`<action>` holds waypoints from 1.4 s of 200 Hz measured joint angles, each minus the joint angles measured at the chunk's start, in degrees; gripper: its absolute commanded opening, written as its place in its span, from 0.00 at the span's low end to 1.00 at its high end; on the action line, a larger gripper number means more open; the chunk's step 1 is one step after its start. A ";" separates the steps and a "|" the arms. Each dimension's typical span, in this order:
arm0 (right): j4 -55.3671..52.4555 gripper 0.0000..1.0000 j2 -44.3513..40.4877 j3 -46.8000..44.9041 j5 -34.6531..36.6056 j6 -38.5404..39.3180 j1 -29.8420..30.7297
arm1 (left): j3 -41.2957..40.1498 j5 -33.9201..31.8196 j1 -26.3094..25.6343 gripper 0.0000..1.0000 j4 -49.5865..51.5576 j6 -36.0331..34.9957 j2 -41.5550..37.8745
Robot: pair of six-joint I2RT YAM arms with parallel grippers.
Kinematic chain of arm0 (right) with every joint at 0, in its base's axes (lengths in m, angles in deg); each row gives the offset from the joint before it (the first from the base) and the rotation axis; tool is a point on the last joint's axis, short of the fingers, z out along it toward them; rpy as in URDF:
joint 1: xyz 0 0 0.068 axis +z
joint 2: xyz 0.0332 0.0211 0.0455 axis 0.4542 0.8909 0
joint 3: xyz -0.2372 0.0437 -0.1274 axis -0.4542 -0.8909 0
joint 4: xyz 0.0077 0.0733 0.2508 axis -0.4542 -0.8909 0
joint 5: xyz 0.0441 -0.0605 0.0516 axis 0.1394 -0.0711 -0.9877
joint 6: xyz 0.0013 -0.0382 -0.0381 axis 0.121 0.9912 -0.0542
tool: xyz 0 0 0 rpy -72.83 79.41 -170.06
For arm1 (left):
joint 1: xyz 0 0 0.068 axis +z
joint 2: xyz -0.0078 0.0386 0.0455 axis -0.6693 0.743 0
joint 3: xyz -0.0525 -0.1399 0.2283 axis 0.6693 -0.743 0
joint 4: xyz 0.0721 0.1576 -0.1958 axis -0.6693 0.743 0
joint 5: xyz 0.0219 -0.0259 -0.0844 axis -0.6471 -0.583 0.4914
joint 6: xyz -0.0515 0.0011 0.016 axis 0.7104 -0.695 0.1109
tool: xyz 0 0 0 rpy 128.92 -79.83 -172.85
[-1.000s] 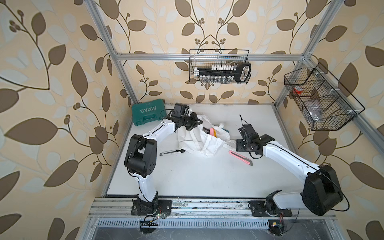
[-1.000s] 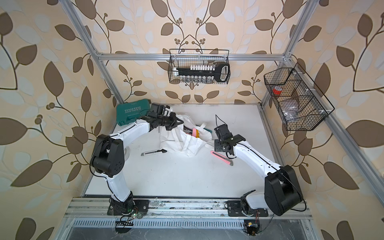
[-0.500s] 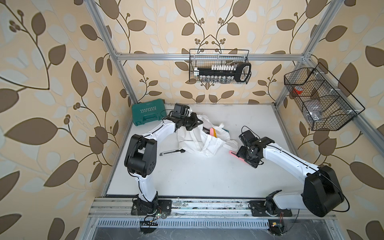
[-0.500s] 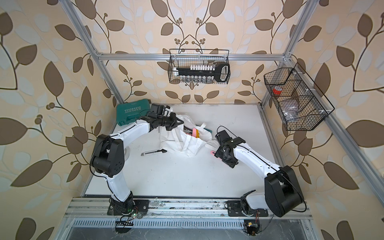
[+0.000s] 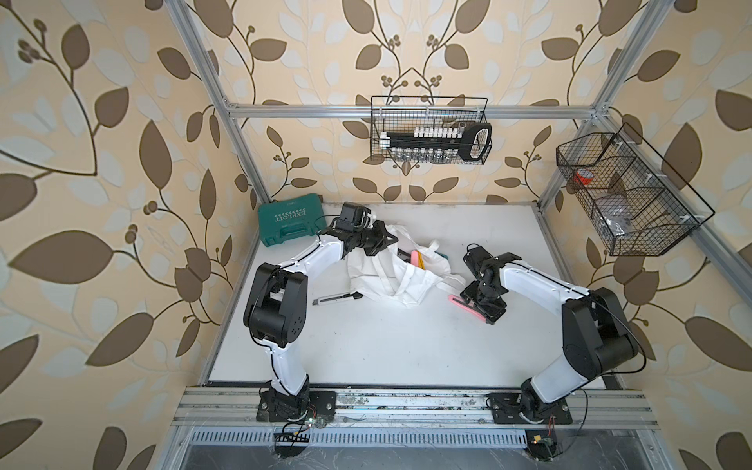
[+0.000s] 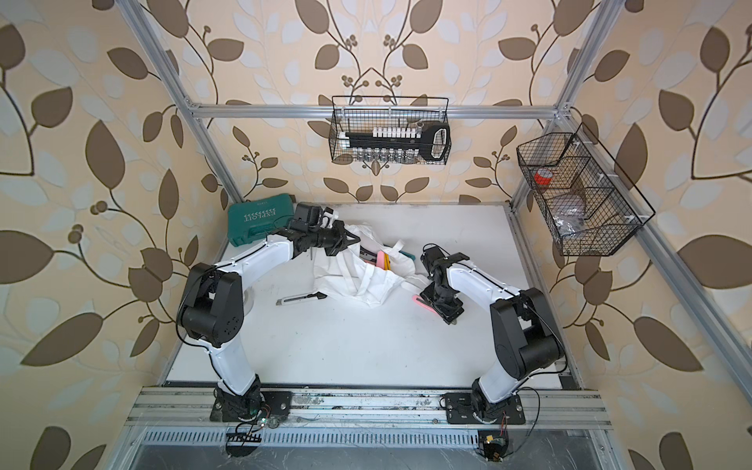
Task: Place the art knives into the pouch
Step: Pick up the utility knife at the center of the board.
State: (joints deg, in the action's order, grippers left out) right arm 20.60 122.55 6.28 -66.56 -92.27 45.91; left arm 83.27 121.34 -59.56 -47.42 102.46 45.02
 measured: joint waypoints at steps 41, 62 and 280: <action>1.29 0.80 1.33 0.48 -0.28 -0.24 -2.45 | -0.04 0.07 0.00 0.00 -0.15 0.09 0.00; 2.56 0.80 2.47 0.72 -0.63 -0.24 -3.58 | -0.09 0.15 0.00 0.00 -0.26 0.09 0.00; 2.08 0.79 0.94 0.31 0.13 -0.37 -0.87 | -0.57 0.22 0.00 0.00 -1.16 0.48 -0.02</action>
State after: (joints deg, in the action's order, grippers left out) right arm 22.67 123.49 6.59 -66.43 -92.64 45.03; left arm 82.70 121.56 -59.56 -48.58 102.95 45.00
